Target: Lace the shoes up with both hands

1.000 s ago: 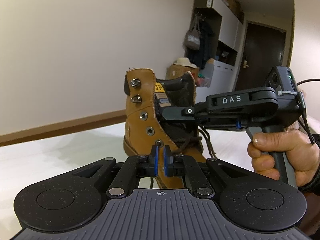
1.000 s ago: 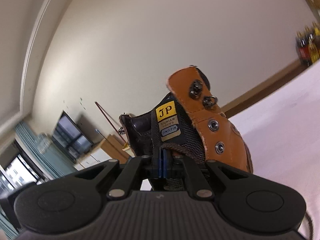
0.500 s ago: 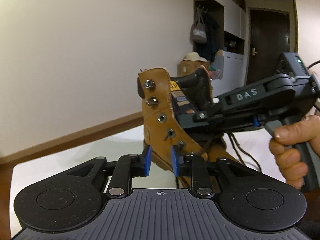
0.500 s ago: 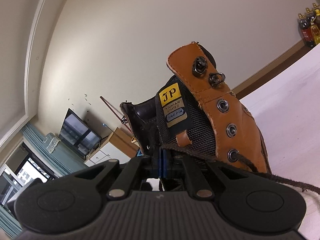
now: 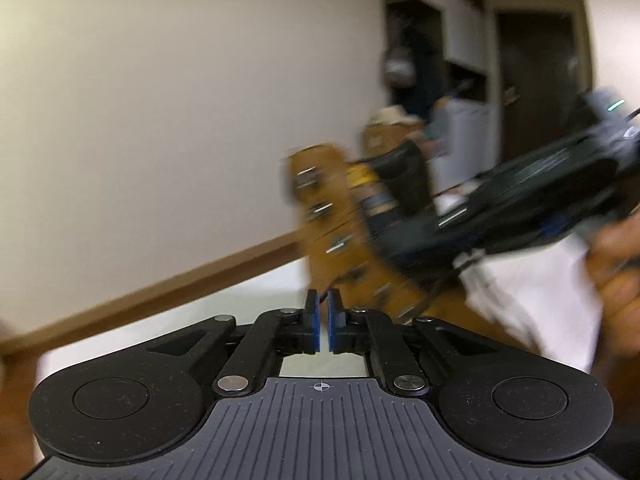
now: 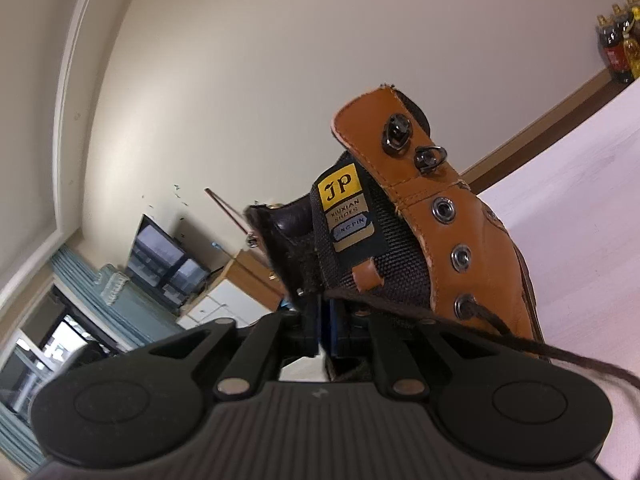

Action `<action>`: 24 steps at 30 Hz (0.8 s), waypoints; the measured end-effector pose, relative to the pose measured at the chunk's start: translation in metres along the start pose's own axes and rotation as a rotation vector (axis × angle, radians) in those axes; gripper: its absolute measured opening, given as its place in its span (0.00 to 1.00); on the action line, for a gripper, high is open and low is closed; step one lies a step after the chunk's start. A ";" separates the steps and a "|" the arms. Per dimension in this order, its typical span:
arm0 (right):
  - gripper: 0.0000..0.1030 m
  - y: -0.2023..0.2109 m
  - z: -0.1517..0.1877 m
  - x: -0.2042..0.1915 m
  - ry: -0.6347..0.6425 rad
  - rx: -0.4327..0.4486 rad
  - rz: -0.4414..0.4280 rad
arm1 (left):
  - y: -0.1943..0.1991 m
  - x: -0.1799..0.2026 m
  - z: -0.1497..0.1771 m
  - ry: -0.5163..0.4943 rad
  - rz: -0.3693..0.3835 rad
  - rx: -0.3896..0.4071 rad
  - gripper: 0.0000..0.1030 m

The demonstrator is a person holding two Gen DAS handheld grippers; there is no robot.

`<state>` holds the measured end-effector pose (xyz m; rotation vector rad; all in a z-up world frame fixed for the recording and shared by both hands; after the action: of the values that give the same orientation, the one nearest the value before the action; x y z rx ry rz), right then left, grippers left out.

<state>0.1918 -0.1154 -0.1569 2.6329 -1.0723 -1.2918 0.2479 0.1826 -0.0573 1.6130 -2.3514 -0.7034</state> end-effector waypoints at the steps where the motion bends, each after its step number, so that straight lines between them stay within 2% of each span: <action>1: 0.12 0.013 0.000 -0.002 0.033 0.019 0.007 | 0.009 -0.014 0.008 0.006 -0.067 -0.022 0.02; 3: 0.12 0.036 -0.001 -0.003 0.090 0.064 0.047 | 0.019 -0.029 0.017 0.008 -0.148 -0.055 0.02; 7: 0.12 0.083 0.000 0.017 0.098 0.129 0.147 | 0.046 -0.074 0.053 -0.026 -0.424 -0.206 0.02; 11: 0.12 0.102 0.008 0.037 0.066 0.132 0.193 | 0.062 -0.099 0.079 -0.029 -0.585 -0.318 0.02; 13: 0.12 0.100 0.012 0.038 0.064 0.127 0.192 | 0.072 -0.113 0.098 -0.046 -0.690 -0.391 0.02; 19: 0.12 0.092 0.014 0.035 0.070 0.101 0.173 | 0.102 -0.142 0.135 0.023 -0.816 -0.501 0.02; 24: 0.12 0.089 0.018 0.028 0.086 0.091 0.158 | 0.118 -0.146 0.148 0.091 -0.790 -0.536 0.03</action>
<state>0.1402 -0.1949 -0.1611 2.5772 -1.3240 -1.1156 0.1441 0.3910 -0.1136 2.1853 -1.2266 -1.2226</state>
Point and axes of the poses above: each gripper's, at about its wrist camera, not at the fingertips, and y roughly against the way its jaws point, x to its right, z to its underside, the point moved 5 cm from there along -y, roughly the way its jaws point, and after that the axes turned 4 degrees about -x, right-handed, at the moved point
